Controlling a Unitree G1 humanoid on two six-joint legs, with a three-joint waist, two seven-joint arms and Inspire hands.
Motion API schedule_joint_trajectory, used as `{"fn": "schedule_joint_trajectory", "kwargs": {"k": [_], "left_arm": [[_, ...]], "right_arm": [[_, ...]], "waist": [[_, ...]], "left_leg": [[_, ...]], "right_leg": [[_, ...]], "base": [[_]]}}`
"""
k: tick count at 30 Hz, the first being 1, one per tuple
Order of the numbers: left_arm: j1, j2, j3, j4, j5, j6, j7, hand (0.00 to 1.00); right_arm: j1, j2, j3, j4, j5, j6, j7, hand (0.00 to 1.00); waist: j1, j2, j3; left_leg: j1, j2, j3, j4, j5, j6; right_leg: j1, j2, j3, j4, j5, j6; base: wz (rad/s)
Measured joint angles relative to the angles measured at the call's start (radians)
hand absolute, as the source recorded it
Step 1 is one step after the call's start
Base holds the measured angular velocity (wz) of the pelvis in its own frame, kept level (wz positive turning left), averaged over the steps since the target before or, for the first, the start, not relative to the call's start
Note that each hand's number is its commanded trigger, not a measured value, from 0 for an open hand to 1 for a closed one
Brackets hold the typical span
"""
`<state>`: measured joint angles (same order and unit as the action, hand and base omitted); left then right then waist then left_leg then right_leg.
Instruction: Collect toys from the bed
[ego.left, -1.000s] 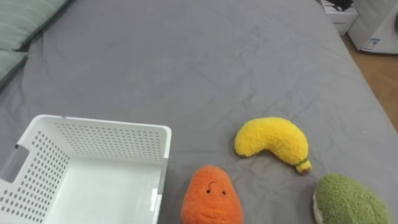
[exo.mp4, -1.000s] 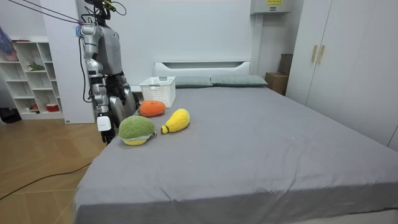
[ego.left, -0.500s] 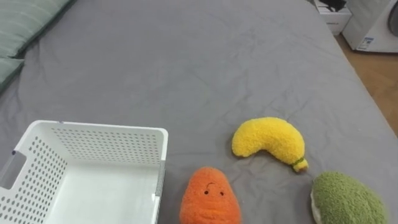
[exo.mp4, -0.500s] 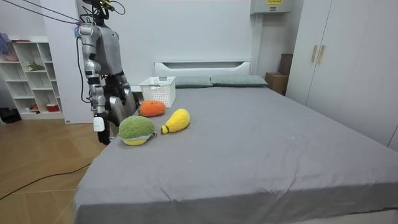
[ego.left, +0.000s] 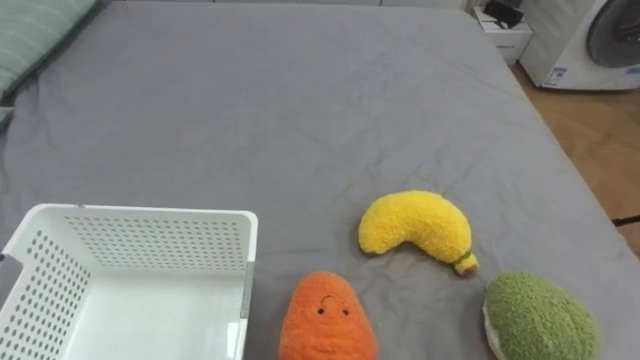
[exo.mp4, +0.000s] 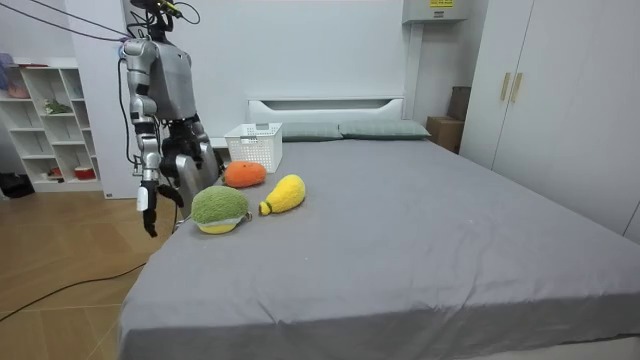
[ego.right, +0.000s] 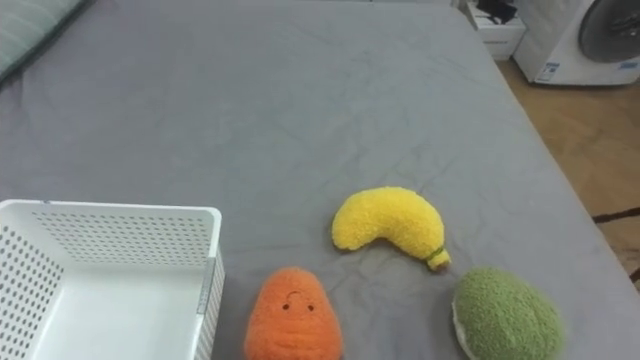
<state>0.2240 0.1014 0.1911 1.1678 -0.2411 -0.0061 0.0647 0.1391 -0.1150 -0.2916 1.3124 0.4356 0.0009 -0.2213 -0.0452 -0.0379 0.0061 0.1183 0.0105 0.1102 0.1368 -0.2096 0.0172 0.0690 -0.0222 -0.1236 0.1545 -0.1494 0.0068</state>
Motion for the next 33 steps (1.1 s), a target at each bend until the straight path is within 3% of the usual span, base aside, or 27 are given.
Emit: {"fn": "schedule_joint_trajectory", "kwargs": {"k": [7,9,13,16,19,23,30,33], "left_arm": [[0.004,0.003,0.009,0.000,0.007,0.005,-0.012,0.00],[0.004,0.004,0.015,0.000,0.007,0.004,-0.018,0.00],[0.009,0.005,0.014,0.001,-0.003,0.004,-0.026,0.00],[0.006,0.005,0.015,0.001,0.006,0.004,-0.028,0.00],[0.005,0.004,0.013,0.001,0.019,0.000,-0.026,0.00],[0.005,0.004,0.000,0.001,0.018,-0.012,-0.026,0.00],[0.005,0.004,-0.006,0.000,0.020,-0.022,-0.025,0.00],[0.005,0.014,-0.045,0.000,0.019,-0.024,-0.025,0.00]], "right_arm": [[-0.001,-0.011,-0.046,-0.108,0.002,-0.003,-0.076,0.00],[-0.010,-0.014,-0.047,-0.138,-0.014,-0.024,-0.100,0.00],[-0.049,-0.020,-0.047,-0.171,-0.013,-0.032,-0.139,0.00],[-0.058,-0.021,-0.046,-0.254,-0.020,-0.036,-0.182,0.00],[-0.072,-0.025,-0.042,-0.317,-0.045,-0.064,-0.217,0.00],[-0.075,-0.025,-0.019,-0.393,-0.099,-0.099,-0.256,0.00],[-0.077,-0.029,0.040,-0.544,-0.174,-0.136,-0.289,0.00],[-0.077,-0.032,0.084,-0.635,-0.201,-0.142,-0.293,0.00]], "waist": [[-0.003,-0.001,-0.0013],[-0.003,-0.006,-0.0038],[0.000,-0.007,-0.0040],[0.002,-0.002,-0.0021],[0.010,0.000,-0.0011],[0.025,0.005,-0.0061],[0.034,0.007,-0.0051],[0.037,0.008,-0.0052]], "left_leg": [[0.001,0.003,0.020,-0.004,0.000,0.000],[0.001,0.004,0.020,-0.004,0.000,0.000],[0.003,0.004,0.026,-0.004,0.000,0.000],[0.004,0.004,0.028,-0.005,0.000,0.000],[0.004,0.005,0.032,-0.005,0.000,0.000],[0.007,0.005,0.039,-0.006,0.000,0.000],[0.007,0.006,0.039,-0.006,0.000,0.000],[-0.004,0.006,0.040,-0.005,0.000,0.000]], "right_leg": [[-0.017,0.004,0.013,0.003,0.001,-0.001],[-0.017,0.004,0.013,0.002,0.001,-0.001],[-0.019,0.005,0.018,0.007,0.001,-0.001],[-0.020,0.006,0.020,0.009,0.001,-0.001],[-0.021,0.007,0.027,0.012,0.001,-0.001],[-0.020,0.007,0.035,0.015,0.001,-0.001],[-0.026,0.008,0.034,0.015,0.001,-0.001],[-0.033,0.008,0.034,0.019,0.001,-0.002]], "base": [[-0.08],[0.00],[-0.04],[-0.01],[-0.06],[-0.04],[0.00],[0.00]]}}
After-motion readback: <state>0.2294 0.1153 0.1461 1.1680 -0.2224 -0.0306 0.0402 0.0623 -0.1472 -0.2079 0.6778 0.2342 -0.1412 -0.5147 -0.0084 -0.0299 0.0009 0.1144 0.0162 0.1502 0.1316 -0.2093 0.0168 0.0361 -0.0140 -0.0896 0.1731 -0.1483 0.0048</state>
